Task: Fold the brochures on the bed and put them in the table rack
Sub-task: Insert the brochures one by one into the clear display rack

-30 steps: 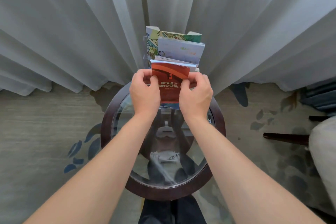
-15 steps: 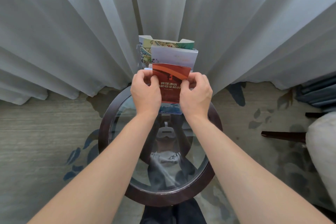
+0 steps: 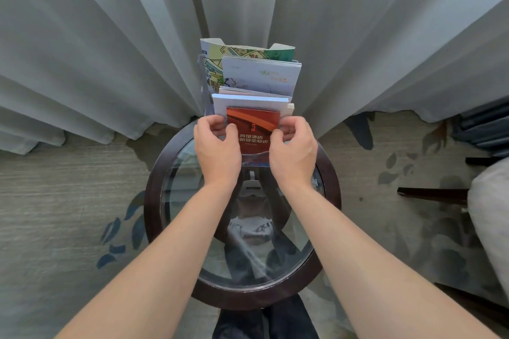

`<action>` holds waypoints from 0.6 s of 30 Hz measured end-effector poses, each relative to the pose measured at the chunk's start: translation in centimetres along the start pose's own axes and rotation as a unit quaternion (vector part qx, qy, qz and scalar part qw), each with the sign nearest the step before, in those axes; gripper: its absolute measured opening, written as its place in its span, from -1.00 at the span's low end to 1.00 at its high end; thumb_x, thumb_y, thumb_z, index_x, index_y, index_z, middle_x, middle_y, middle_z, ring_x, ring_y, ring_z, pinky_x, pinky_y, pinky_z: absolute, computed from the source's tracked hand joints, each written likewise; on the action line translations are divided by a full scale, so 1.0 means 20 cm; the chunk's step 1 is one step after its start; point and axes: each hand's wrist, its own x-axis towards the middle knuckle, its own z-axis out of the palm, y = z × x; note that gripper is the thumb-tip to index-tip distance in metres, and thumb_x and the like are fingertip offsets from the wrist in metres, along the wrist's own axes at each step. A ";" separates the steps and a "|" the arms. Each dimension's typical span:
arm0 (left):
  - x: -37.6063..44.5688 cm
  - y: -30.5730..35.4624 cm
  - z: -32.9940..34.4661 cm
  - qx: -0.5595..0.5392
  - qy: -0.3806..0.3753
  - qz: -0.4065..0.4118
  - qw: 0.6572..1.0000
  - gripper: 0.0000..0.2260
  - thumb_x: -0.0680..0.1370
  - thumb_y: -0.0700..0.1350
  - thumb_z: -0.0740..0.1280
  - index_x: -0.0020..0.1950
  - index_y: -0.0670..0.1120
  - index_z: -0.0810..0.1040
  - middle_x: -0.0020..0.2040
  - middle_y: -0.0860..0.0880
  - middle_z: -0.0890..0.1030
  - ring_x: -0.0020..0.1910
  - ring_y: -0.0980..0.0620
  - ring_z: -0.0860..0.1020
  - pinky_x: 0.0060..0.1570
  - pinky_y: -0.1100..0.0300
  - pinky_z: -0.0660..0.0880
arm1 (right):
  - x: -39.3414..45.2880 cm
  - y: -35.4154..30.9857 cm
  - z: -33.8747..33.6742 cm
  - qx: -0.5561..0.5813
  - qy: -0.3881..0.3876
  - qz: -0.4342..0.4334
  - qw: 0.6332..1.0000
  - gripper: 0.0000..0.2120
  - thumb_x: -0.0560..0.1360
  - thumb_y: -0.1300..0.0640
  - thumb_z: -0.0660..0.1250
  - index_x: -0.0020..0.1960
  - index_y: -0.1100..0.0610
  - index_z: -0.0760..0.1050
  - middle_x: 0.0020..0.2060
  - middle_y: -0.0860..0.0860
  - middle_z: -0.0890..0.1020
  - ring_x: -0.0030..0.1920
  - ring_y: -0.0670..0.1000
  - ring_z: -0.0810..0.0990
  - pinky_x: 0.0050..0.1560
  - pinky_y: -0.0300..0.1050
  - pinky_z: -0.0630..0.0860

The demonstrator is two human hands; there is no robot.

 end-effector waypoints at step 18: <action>-0.01 0.05 -0.06 0.041 -0.034 0.018 0.998 -0.67 0.63 -0.14 0.23 0.41 0.00 0.45 0.29 0.05 0.57 0.26 0.11 0.51 0.30 0.02 0.50 | -0.03 -0.05 -0.03 0.022 -0.028 0.043 0.998 -0.57 0.57 0.00 0.26 0.43 -0.09 0.36 0.30 -0.13 0.55 0.32 -0.06 0.48 0.30 0.13 0.51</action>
